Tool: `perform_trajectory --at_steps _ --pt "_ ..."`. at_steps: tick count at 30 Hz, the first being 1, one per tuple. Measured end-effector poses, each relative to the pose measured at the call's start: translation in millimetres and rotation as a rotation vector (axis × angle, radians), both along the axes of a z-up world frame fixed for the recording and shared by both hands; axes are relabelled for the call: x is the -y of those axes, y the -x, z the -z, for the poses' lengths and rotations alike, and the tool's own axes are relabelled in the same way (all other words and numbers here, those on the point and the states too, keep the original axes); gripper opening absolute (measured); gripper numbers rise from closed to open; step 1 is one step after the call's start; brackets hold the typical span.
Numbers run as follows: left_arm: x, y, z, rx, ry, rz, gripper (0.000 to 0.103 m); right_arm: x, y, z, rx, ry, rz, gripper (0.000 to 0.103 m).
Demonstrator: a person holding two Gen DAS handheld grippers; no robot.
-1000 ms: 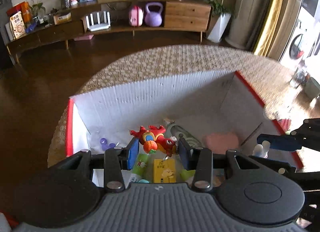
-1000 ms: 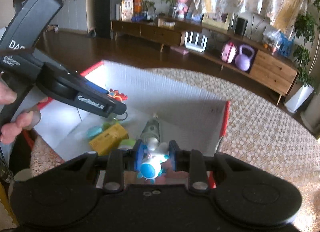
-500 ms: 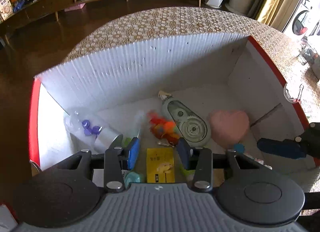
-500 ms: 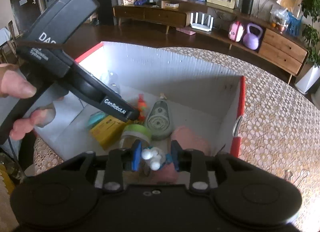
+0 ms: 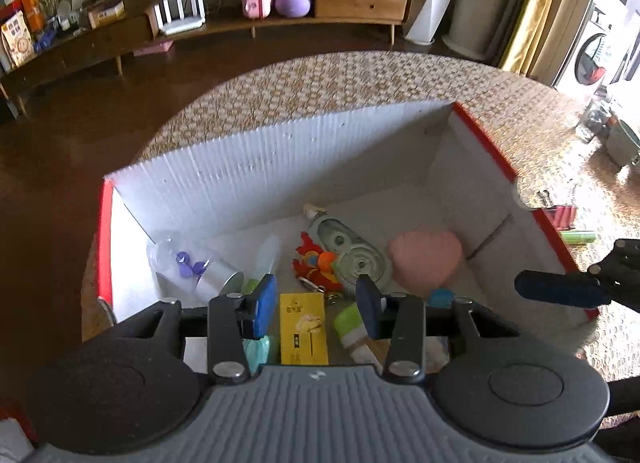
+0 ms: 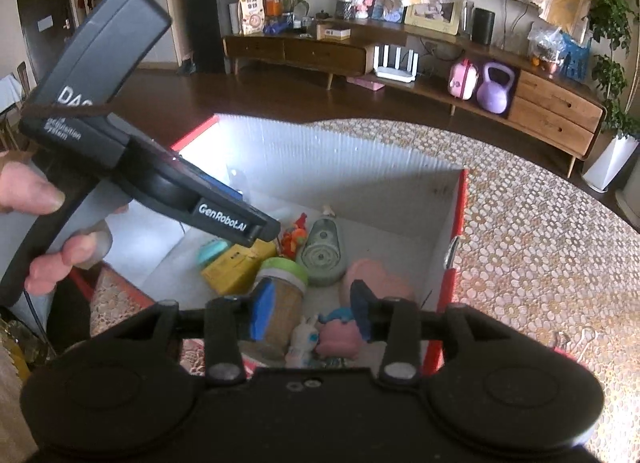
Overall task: Organize rigid objects
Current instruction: 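Withdraw both tools from the box toward the pink clip and green marker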
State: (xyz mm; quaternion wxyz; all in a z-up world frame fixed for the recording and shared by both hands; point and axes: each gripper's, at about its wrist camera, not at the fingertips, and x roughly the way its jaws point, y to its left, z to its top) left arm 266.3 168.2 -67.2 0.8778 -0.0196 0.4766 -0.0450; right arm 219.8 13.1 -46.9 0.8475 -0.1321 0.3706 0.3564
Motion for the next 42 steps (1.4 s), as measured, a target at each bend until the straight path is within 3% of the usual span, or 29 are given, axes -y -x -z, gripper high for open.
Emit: perform_trajectory --at_steps 6,10,15,18,22,25,29,34,42 --pt "11 19 -23 0.052 -0.011 0.006 0.043 12 13 -17 0.031 -0.041 0.013 0.046" --pt "18 32 -37 0.088 -0.011 0.005 0.058 25 21 -26 0.041 -0.073 0.022 0.048" --pt "29 48 -50 0.126 -0.006 0.009 0.058 40 33 -37 0.054 -0.110 0.028 0.052" --pt "37 58 -57 0.144 -0.001 0.008 0.058 54 41 -44 0.064 -0.141 0.036 0.064" --pt "47 70 -65 0.174 0.018 -0.001 0.070 72 50 -51 0.061 -0.173 0.049 0.066" --pt "58 78 -70 0.207 0.022 0.000 0.070 89 57 -56 0.065 -0.196 0.064 0.076" --pt "75 85 -73 0.229 0.040 0.005 0.079 113 67 -57 0.081 -0.213 0.089 0.086" --pt "103 91 -74 0.269 0.056 0.035 0.080 146 75 -52 0.103 -0.224 0.138 0.100" --pt "149 81 -61 0.262 0.094 0.100 0.083 186 75 -30 0.118 -0.176 0.197 0.101"
